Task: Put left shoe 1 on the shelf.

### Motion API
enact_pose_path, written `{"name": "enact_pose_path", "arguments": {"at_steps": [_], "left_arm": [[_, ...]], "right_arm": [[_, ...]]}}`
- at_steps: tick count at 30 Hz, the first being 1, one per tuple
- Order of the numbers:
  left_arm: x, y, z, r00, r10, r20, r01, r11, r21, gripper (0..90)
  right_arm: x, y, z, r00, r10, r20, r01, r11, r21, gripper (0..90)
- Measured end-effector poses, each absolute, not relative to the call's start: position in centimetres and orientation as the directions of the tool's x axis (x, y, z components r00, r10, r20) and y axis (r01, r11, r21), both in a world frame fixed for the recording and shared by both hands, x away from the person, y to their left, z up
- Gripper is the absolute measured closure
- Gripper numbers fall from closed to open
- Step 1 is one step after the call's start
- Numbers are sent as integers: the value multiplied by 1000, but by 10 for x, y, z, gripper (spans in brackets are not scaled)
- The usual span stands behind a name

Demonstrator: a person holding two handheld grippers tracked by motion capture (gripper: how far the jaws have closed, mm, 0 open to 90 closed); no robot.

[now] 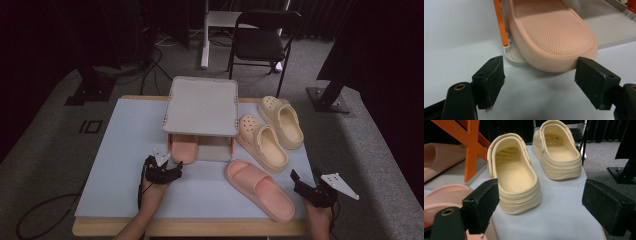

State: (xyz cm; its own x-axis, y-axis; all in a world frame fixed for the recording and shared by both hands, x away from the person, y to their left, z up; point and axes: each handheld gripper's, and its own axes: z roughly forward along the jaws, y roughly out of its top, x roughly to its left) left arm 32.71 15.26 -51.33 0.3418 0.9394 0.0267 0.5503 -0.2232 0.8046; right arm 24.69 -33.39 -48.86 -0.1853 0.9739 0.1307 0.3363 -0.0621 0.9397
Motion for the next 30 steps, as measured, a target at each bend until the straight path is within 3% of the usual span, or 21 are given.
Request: {"name": "enact_pose_path", "arguments": {"at_steps": [22,30], "left_arm": [[348,148,-518,315,948,33,562,-214,799,236],[338,154,-514,354,935,-16,556,-196,808,200]], "right_arm": [[248,-334,-489,-184,974,134,342,-64,937,137],[248,-334,-490,-189,973,132,345,-60,937,137]]}}
